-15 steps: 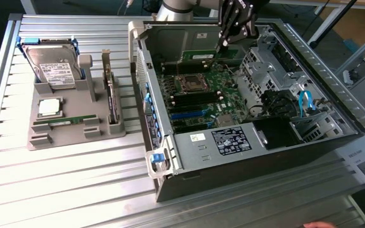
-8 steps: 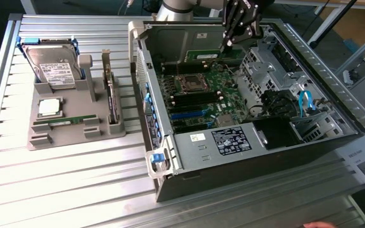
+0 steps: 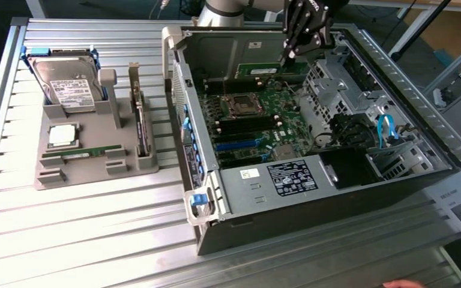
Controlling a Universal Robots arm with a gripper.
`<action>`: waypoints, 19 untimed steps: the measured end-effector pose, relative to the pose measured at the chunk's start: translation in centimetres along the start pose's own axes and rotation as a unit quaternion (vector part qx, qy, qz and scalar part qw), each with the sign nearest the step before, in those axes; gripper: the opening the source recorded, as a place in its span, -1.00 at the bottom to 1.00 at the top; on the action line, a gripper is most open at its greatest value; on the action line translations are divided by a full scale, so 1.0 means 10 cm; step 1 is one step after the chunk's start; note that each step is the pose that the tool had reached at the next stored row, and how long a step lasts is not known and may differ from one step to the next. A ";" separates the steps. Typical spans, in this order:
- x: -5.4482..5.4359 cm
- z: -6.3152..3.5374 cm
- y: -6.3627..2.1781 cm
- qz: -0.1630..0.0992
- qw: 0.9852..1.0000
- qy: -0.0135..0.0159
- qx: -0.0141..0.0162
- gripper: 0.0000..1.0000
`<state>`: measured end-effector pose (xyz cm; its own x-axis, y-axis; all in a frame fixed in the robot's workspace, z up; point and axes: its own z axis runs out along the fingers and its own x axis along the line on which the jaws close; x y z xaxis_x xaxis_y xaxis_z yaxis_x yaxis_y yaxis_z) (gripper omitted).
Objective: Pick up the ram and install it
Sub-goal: 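Pick up the ram and move it above insertion slot, then insert the ram into the slot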
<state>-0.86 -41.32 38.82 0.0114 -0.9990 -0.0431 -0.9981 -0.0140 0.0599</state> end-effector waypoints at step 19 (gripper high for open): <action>0.00 0.040 -0.002 0.000 1.000 0.000 0.000 -0.76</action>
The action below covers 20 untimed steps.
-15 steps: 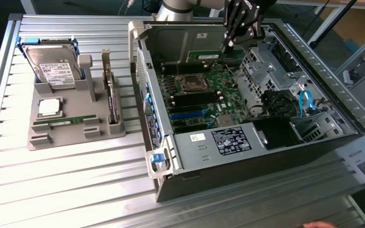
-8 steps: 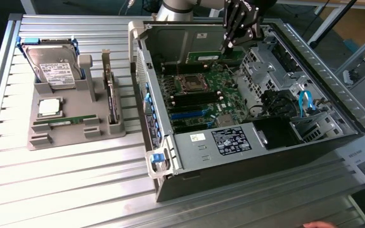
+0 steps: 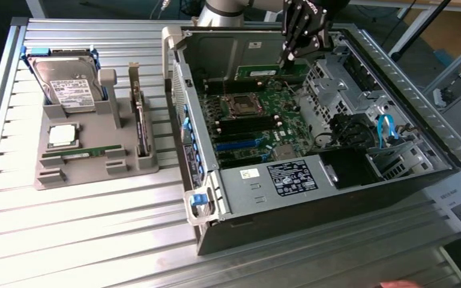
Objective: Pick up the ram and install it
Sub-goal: 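Insert the ram into the slot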
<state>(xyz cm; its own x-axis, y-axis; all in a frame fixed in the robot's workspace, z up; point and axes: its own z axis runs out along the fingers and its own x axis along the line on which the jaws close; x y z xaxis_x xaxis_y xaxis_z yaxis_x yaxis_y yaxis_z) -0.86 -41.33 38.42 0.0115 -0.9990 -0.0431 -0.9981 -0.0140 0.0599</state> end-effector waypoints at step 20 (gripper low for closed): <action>0.01 0.297 -0.010 0.000 1.000 0.000 0.002 -0.76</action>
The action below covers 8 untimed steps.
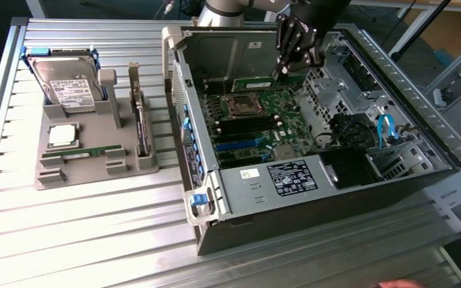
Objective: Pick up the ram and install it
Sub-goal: 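Insert the ram into the slot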
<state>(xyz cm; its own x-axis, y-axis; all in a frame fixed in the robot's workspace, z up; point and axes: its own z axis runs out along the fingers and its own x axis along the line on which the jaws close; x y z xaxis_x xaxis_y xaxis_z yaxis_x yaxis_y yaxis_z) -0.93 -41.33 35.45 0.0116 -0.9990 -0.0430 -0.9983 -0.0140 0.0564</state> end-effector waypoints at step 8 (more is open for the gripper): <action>0.00 0.117 0.005 0.000 1.000 0.000 0.001 -0.76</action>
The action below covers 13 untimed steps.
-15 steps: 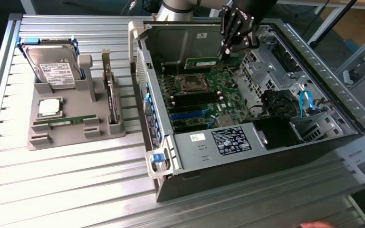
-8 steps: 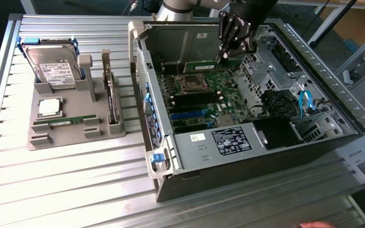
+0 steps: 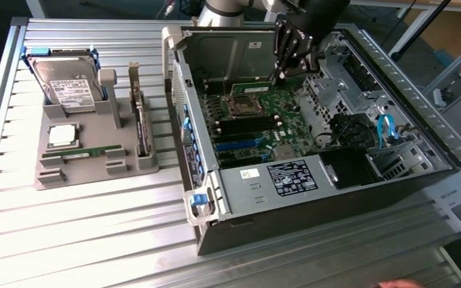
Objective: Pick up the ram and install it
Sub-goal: 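Insert the ram into the slot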
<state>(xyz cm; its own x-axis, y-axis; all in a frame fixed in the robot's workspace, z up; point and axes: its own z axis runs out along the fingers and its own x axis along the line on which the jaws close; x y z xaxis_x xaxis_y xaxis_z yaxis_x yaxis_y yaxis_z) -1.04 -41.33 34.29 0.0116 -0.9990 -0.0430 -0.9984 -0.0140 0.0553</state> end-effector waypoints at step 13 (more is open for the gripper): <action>0.01 0.198 0.011 0.000 1.000 0.000 0.001 -0.76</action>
<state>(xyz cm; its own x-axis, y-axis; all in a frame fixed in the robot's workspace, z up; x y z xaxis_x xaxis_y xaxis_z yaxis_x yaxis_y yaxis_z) -1.26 -41.33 32.31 0.0117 -0.9990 -0.0430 -0.9984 -0.0140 0.0539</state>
